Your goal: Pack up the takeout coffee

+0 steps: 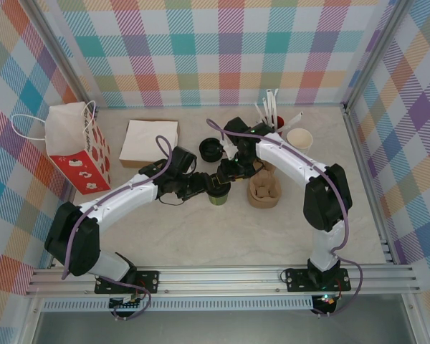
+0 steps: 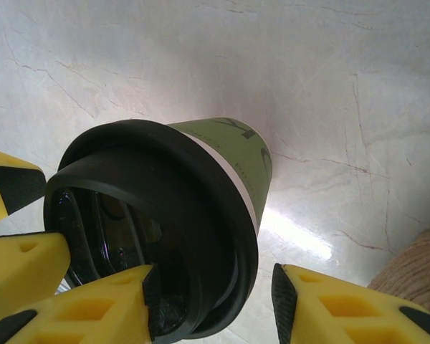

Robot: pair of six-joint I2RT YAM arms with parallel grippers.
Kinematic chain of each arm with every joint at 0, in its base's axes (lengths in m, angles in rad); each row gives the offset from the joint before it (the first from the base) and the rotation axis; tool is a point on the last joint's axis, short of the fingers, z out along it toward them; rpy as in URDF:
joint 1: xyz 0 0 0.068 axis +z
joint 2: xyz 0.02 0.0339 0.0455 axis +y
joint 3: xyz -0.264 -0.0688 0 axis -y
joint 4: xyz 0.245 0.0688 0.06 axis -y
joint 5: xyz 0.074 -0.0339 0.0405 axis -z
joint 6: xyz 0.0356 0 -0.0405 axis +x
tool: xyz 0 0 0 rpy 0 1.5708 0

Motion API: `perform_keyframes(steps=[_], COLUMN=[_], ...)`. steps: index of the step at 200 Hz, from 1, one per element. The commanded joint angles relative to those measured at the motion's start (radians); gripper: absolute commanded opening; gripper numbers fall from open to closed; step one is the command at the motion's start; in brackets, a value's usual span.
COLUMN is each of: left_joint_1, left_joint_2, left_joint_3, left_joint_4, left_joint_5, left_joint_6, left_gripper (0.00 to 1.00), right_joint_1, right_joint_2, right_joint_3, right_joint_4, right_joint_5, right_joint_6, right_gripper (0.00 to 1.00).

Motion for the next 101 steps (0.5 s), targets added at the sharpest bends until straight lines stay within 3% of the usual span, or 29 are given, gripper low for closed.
perform_keyframes(steps=[1, 83, 101], left_joint_1=[0.008, 0.008, 0.011], left_joint_2=[0.029, 0.057, 0.057], left_joint_3=[-0.023, -0.08, -0.103], left_joint_4=[-0.036, -0.042, -0.043], left_joint_5=[-0.01, -0.016, -0.011], left_joint_6=[0.026, 0.03, 0.016], left_gripper=[0.59, 0.56, 0.51], right_joint_1=[-0.004, -0.005, -0.004], right_joint_2=[0.036, 0.061, 0.062], right_joint_3=[-0.052, -0.118, -0.123], right_joint_4=[-0.062, -0.081, -0.09], right_joint_5=[0.025, 0.03, 0.036], right_joint_6=[0.003, 0.011, 0.01], right_gripper=[0.46, 0.43, 0.42])
